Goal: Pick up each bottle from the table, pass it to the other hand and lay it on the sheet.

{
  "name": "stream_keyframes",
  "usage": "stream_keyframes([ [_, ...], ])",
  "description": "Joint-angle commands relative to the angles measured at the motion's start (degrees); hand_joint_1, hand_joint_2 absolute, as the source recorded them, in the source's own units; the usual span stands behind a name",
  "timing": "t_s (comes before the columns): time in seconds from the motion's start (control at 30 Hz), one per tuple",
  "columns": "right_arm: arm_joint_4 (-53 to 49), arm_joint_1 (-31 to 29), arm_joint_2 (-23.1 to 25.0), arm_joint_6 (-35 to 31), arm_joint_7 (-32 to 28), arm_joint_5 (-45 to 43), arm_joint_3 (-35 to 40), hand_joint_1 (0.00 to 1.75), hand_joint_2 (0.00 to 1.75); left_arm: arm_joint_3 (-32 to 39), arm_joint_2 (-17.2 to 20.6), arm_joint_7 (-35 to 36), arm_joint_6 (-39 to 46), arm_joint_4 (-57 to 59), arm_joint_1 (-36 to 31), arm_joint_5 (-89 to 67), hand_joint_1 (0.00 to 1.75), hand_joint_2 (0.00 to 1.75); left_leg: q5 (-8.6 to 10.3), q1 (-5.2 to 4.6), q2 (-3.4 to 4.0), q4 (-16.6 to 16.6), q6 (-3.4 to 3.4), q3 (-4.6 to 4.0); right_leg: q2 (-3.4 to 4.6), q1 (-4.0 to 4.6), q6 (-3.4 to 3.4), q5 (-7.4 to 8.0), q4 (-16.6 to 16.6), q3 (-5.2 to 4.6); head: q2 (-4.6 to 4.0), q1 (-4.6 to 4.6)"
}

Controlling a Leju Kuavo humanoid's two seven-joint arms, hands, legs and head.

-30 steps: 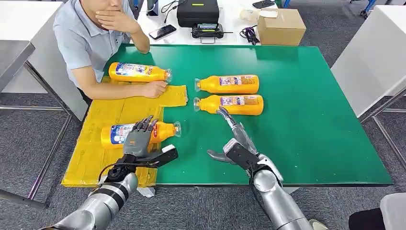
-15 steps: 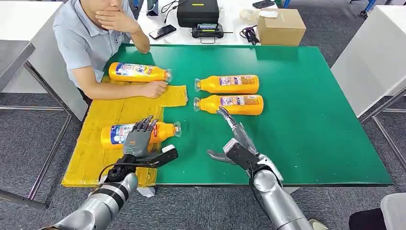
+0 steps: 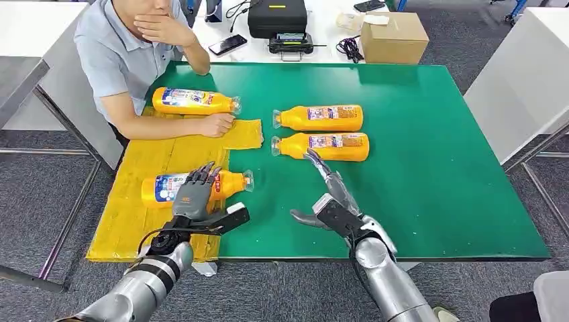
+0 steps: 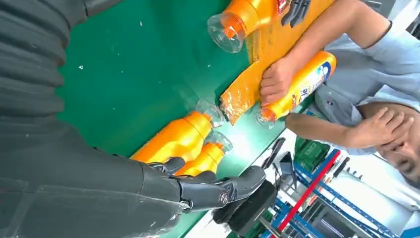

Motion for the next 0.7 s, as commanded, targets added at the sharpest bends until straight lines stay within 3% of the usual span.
stream_keyframes([
  [0.03,3.3,-2.6,-0.6,0.2,0.0,0.0,1.2,0.00,1.75,-0.4,1.0,0.3,-0.7,4.1,-1.3,0.1,0.12,1.75,-0.09,0.07,0.15,0.0,-0.11,0.20,0.12,0.07,-0.13,-0.05,0.0,0.16,0.00,0.00],
  [0.17,3.3,-2.6,-0.6,0.2,0.0,0.0,1.2,0.00,1.75,-0.4,1.0,0.3,-0.7,4.1,-1.3,0.1,0.12,1.75,-0.09,0.07,0.15,0.0,-0.11,0.20,0.12,0.08,-0.13,-0.04,0.0,0.17,0.00,0.00],
  [0.2,3.3,-2.6,-0.6,0.2,0.0,0.0,1.2,0.00,1.75,-0.4,1.0,0.3,-0.7,4.1,-1.3,0.1,0.00,1.75,-0.05,0.04,0.11,0.0,-0.08,0.14,0.09,0.04,-0.10,-0.02,0.0,0.10,0.00,0.00],
  [0.23,6.1,-3.1,-0.2,0.3,-0.9,-0.6,2.9,0.00,1.75,14.6,-9.4,-28.5,4.4,-24.7,15.4,23.5,0.00,1.75,-0.13,0.08,0.18,0.0,-0.14,0.28,0.14,0.10,-0.17,-0.08,0.0,0.23,0.00,0.00],
  [0.27,7.7,-3.5,0.0,-0.8,-1.8,-0.9,3.7,0.00,1.75,14.5,-9.4,-36.4,4.4,-46.3,15.2,23.5,0.00,1.75,-0.14,-0.05,0.19,-0.2,-0.05,0.44,0.15,-0.04,-0.07,-0.09,-0.2,0.38,0.00,0.00],
  [0.3,8.5,-3.7,0.0,-1.4,-2.2,-1.2,4.3,0.00,1.75,14.5,-9.4,-36.4,4.4,-62.4,15.0,23.5,0.00,1.75,-0.09,0.05,0.11,0.0,-0.05,0.04,0.08,0.06,-0.07,-0.04,0.0,0.05,0.00,0.00],
  [0.43,8.4,-3.8,-0.1,-1.4,-2.2,-1.2,4.4,0.00,1.75,14.5,-9.4,-36.4,4.4,-62.4,15.1,23.3,0.00,1.75,-0.16,0.23,0.19,0.3,-0.11,-0.24,0.12,0.21,-0.13,-0.08,0.1,-0.24,0.00,0.09],
  [0.5,8.3,-3.8,-0.2,-1.4,-2.2,-1.2,4.5,0.00,1.75,14.5,-9.4,-36.4,4.4,-62.1,15.1,23.1,0.00,1.75,-0.20,0.09,0.51,0.1,-0.07,0.08,0.44,0.09,-0.18,-0.13,0.0,-0.01,0.00,0.00],
  [0.7,7.7,-3.5,-0.4,-1.6,-2.2,-1.4,4.8,0.00,1.75,14.6,-9.4,-36.4,4.4,-62.4,15.3,22.9,0.00,1.75,-0.14,0.15,0.15,0.1,-0.16,0.09,0.09,0.15,-0.20,-0.09,0.0,0.05,0.00,0.00],
])
